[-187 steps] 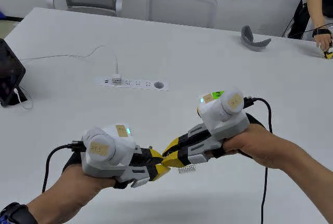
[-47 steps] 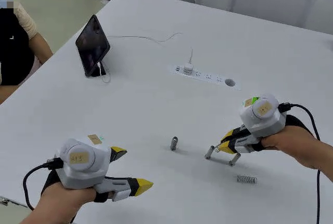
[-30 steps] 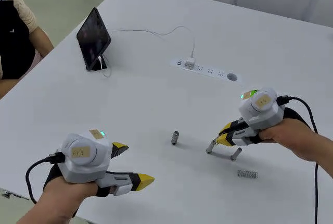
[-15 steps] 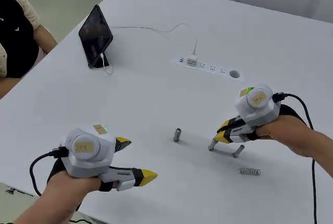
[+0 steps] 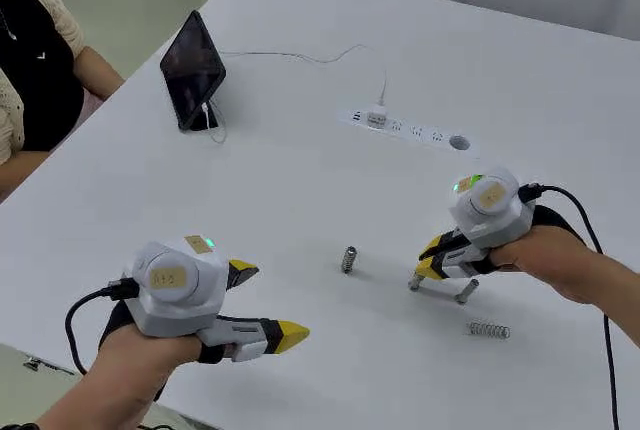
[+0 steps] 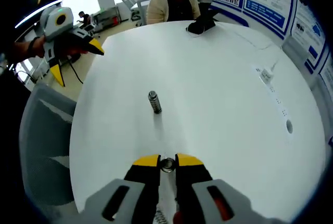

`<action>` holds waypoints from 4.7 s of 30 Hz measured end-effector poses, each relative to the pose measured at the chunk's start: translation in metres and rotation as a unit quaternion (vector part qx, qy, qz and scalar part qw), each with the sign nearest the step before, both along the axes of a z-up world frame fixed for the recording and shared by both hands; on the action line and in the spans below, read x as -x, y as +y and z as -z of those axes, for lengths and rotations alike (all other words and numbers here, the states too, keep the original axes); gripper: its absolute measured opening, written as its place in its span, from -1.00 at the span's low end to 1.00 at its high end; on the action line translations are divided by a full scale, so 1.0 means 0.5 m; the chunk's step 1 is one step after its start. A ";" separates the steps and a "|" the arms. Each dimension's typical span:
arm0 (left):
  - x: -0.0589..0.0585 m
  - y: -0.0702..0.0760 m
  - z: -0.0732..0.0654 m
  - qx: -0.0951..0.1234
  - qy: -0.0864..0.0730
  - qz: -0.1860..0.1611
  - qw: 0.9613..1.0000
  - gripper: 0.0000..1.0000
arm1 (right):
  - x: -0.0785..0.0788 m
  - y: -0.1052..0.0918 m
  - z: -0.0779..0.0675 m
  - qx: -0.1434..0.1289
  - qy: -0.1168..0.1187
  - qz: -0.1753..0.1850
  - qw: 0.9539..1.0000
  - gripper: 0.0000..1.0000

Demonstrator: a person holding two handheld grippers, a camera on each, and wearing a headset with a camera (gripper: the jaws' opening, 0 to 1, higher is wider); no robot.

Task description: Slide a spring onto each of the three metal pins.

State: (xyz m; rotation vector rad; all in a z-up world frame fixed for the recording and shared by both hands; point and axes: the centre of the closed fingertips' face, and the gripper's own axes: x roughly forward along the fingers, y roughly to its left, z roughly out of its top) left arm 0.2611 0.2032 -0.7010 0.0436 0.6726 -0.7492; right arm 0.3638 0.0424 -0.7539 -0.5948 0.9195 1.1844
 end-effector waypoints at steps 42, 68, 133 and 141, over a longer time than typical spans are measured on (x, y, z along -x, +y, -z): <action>0.010 -0.005 0.010 0.000 0.010 0.000 1.000 0.32 | 0.021 -0.042 0.032 -0.019 0.008 0.071 0.997 -0.03; 0.018 -0.007 -0.007 0.009 0.002 -0.005 1.000 0.34 | 0.077 -0.060 -0.019 -0.124 0.021 0.194 0.973 0.40; -0.005 -0.185 -0.004 0.016 0.004 0.087 0.996 0.36 | 0.233 -0.271 -0.053 -0.207 -0.011 0.367 0.907 0.64; -0.005 -0.227 0.001 0.016 0.006 0.106 0.994 0.36 | 0.249 -0.289 -0.059 -0.216 -0.012 0.371 0.903 0.65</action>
